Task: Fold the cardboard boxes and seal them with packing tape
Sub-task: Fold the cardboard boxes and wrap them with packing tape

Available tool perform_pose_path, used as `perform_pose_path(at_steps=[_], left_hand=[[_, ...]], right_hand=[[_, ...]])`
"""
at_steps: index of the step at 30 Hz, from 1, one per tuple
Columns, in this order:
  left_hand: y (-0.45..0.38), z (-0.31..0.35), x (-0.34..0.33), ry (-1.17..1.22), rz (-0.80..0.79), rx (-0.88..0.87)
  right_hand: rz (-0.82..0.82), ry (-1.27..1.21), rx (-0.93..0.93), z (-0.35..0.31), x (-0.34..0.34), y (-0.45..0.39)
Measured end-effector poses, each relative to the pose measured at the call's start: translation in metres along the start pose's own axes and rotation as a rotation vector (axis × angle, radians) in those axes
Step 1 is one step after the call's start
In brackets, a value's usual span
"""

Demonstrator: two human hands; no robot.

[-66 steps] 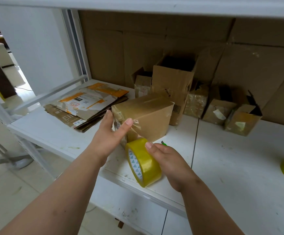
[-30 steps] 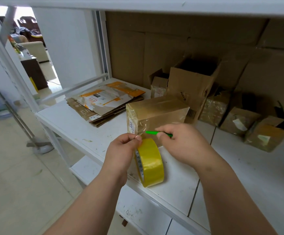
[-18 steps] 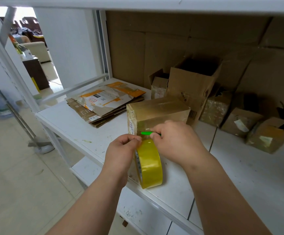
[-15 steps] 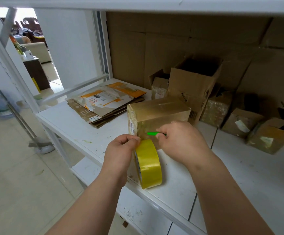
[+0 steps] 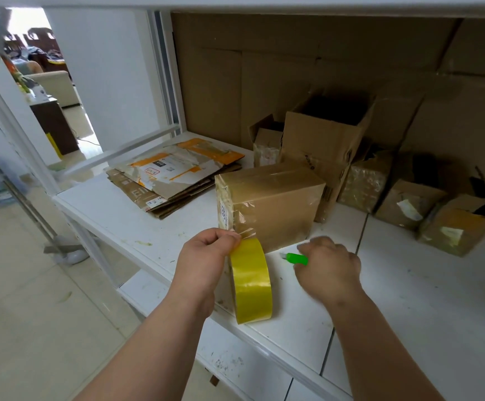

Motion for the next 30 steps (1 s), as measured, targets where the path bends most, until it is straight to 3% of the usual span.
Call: perform_pose_path(at_steps=[3, 4, 6, 8, 13, 16, 19, 21, 23, 26, 30], left_hand=[[-0.001, 0.000, 0.000, -0.008, 0.003, -0.002], [-0.001, 0.000, 0.000, -0.008, 0.006, -0.003], [-0.001, 0.001, 0.000, -0.006, 0.001, -0.005], [-0.001, 0.001, 0.000, -0.003, -0.012, -0.004], [-0.001, -0.004, 0.001, -0.011, -0.019, 0.008], [-0.006, -0.006, 0.012, -0.065, 0.091, -0.007], [-0.009, 0.016, 0.024, -0.298, 0.216, -0.278], [-0.010, 0.041, 0.015, -0.504, 0.193, -0.564], [-0.015, 0.060, -0.001, -0.707, 0.144, -0.743], [-0.024, 0.071, -0.014, -0.939, 0.120, -0.819], [-0.030, 0.072, -0.011, -1.019, 0.148, -0.884]], right_hand=[[0.069, -0.700, 0.010, -0.021, 0.017, 0.004], [0.011, -0.949, 0.011, -0.035, 0.019, 0.008], [-0.156, -1.193, 0.019, -0.061, 0.016, 0.013], [-0.248, -1.268, -0.019, -0.076, 0.008, 0.016], [-0.255, -1.438, -0.182, -0.079, -0.003, 0.013], [-0.243, -1.419, -0.191, -0.082, -0.004, 0.014], [-0.208, -1.400, -0.178, -0.083, -0.003, 0.016], [-0.204, -1.404, -0.173, -0.084, -0.002, 0.017], [-0.202, -1.412, -0.165, -0.084, -0.001, 0.018], [-0.191, -1.415, -0.149, -0.081, 0.000, 0.019], [-0.146, -1.478, -0.153, -0.068, 0.003, 0.020]])
Point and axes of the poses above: each hand's wrist, its own y-axis away from the middle knuckle, its own x-axis out of the back of the hand, z = x × y, the point moved 6 cm from there along -y, towards the middle knuckle, and after that the axes turned 6 degrees about -y, right-handed, at the moved point
